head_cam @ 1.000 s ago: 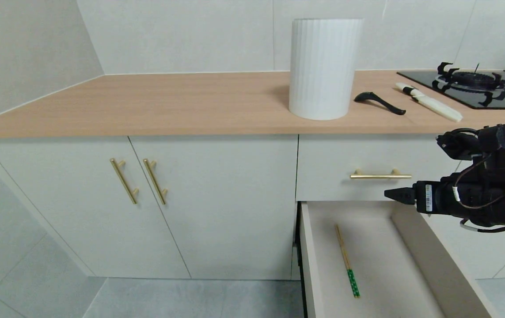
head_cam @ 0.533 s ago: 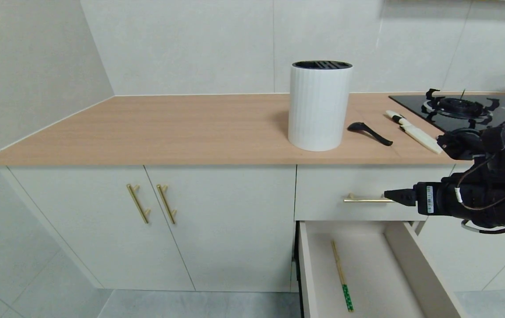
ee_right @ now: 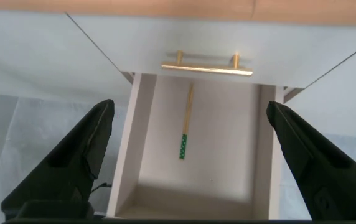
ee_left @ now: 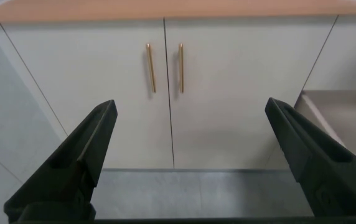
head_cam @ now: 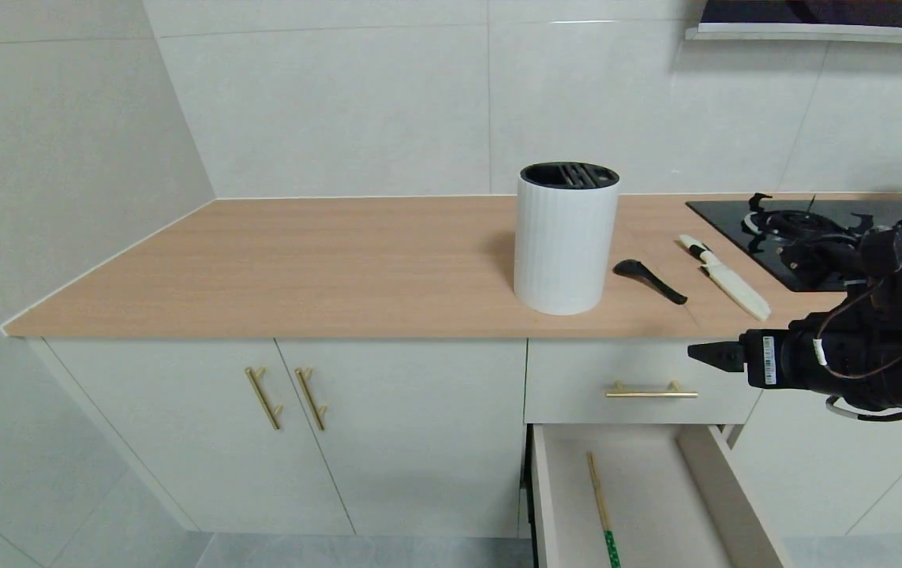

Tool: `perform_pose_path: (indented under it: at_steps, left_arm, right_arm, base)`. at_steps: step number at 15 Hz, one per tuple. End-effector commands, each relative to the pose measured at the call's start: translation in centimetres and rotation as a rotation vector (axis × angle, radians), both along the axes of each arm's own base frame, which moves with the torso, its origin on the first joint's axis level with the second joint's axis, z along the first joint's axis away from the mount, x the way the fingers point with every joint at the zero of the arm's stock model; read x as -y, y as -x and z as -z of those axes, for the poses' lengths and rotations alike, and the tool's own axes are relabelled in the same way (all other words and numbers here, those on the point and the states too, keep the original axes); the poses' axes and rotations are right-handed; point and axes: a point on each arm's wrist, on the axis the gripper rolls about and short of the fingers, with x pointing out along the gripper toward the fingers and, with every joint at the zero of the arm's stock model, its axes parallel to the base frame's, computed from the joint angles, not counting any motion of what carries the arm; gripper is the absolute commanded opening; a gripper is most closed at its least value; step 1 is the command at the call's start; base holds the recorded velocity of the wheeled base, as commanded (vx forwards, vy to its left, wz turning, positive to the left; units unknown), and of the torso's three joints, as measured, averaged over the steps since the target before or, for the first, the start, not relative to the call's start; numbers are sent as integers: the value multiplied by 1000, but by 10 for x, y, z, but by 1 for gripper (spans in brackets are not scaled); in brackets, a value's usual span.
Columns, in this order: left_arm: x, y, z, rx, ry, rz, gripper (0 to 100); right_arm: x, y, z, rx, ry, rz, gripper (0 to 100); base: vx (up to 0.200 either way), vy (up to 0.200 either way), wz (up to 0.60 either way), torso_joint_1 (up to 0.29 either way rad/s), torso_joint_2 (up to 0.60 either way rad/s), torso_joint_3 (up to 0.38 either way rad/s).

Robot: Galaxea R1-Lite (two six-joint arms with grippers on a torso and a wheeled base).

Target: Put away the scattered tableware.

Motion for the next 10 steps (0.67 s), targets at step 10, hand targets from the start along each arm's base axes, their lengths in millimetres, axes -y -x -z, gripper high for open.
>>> perform_pose_path:
  at_steps: [10]
  left_arm:
    - [0, 0, 0, 0, 0, 0, 100]
  right_arm:
    - [8, -53, 10, 80, 119, -4, 100]
  base:
    - [0, 0, 0, 116, -253, -143]
